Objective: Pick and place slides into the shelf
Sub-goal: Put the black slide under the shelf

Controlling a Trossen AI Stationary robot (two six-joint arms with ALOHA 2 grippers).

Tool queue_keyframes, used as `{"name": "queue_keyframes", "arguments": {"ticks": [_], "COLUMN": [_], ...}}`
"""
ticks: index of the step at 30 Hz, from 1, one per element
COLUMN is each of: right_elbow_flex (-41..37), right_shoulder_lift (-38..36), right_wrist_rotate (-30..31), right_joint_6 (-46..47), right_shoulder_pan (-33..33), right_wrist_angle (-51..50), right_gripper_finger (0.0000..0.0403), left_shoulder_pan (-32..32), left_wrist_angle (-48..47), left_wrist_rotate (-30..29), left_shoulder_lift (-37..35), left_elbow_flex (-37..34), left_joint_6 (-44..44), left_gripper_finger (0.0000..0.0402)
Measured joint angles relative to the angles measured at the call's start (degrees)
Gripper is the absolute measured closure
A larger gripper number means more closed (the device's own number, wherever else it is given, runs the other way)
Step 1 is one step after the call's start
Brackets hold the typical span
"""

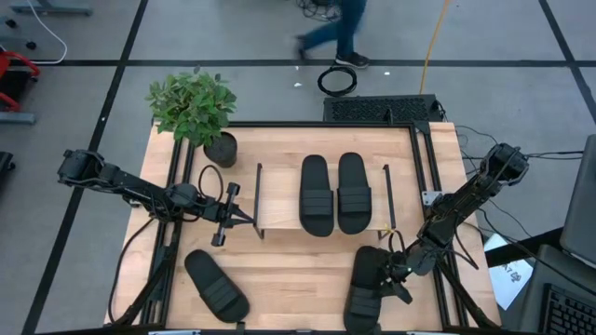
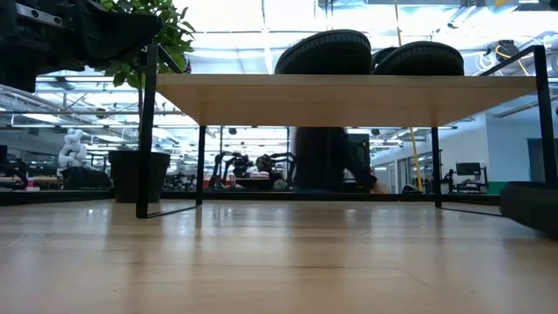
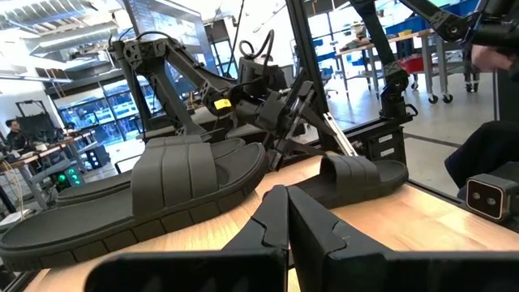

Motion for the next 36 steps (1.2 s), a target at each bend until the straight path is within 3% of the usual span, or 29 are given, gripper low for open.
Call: {"name": "queue_keyframes", "arguments": {"ticks": [10, 18, 25, 30, 34, 36], "right_elbow_flex": [0.04, 0.79, 0.81, 0.81, 0.81, 0.83], "right_shoulder_lift": [-0.83, -8.84, -17.25, -17.1, -14.52, -13.09], "right_wrist_rotate": [-5.93, -5.85, 5.17, 15.55, 15.57, 11.59], "right_joint_6": [4.46, -8.24, -24.07, -41.77, -57.3, -64.39], "right_shoulder_pan": [0.16, 3.18, 11.94, 16.02, 16.29, 16.14], "right_wrist_angle": [0.79, 1.13, -0.44, 3.08, 10.51, 15.81], "right_gripper_finger": [0.0222, 0.0222, 0.0222, 0.0222, 0.0222, 0.0222], "left_shoulder_pan": [0.0, 0.01, 0.0, 0.02, 0.02, 0.02], "left_wrist_angle": [-0.98, -1.31, -2.59, -2.65, -2.65, -2.62], "left_wrist_rotate": [0.0, 0.0, -0.04, -1.45, -3.61, -4.33], "left_shoulder_lift": [0.0, 0.02, 0.0, 0.0, 0.0, 0.0], "left_elbow_flex": [0.0, 0.0, 0.0, 0.0, 0.0, 0.0], "left_joint_6": [0.04, 0.07, 1.27, 1.72, 1.75, 1.76], "left_gripper_finger": [0.0398, 0.0398, 0.0398, 0.0398, 0.0398, 0.0399]}}
